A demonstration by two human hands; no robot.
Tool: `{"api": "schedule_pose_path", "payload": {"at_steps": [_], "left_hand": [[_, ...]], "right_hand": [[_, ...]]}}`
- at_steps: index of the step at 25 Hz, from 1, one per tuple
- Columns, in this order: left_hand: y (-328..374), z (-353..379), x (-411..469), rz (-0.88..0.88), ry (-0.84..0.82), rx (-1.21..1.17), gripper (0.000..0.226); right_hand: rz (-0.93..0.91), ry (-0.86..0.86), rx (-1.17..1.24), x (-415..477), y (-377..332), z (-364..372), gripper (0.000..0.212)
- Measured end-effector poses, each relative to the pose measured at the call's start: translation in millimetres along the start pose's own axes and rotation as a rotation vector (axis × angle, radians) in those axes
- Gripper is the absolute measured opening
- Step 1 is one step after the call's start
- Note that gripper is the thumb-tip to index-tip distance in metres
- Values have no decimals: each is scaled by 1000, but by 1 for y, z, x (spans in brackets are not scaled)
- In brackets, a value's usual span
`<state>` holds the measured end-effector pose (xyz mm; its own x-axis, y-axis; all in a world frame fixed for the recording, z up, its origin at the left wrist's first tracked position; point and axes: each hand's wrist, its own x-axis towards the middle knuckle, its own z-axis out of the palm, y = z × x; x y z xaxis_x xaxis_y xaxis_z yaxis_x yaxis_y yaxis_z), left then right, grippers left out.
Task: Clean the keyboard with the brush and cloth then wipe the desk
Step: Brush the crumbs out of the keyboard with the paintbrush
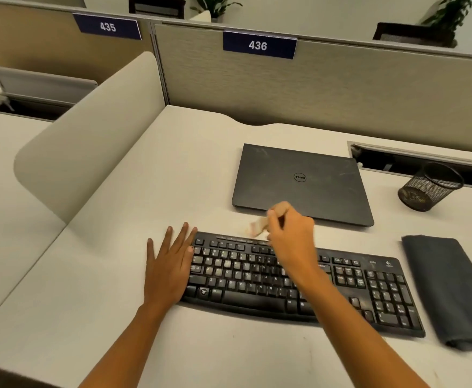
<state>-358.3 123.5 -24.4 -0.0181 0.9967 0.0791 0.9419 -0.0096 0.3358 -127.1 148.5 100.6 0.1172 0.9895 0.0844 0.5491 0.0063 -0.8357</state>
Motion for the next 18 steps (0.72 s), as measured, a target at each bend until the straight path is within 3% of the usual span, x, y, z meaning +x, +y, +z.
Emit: {"api": "schedule_pose_path", "payload": {"at_steps": [3,6,9,14,18], "left_hand": [[0,1,-1,1,17,3,63],[-2,3,0,-8,45,32,73],[-3,3,1,-14,47,22,74],[-3,3,1,-7,60,38,77],[-3,4,1,-7,60,48,79]], "right_hand": [[-24,-192,162,-3,-29,48,21],[-77,-195,69,2,-30,70,24],[-29,-187,60,0,-13,47,24],[66,-13,19,-13,22,-25,26],[73,148,-223,-6,32,-50,28]]}}
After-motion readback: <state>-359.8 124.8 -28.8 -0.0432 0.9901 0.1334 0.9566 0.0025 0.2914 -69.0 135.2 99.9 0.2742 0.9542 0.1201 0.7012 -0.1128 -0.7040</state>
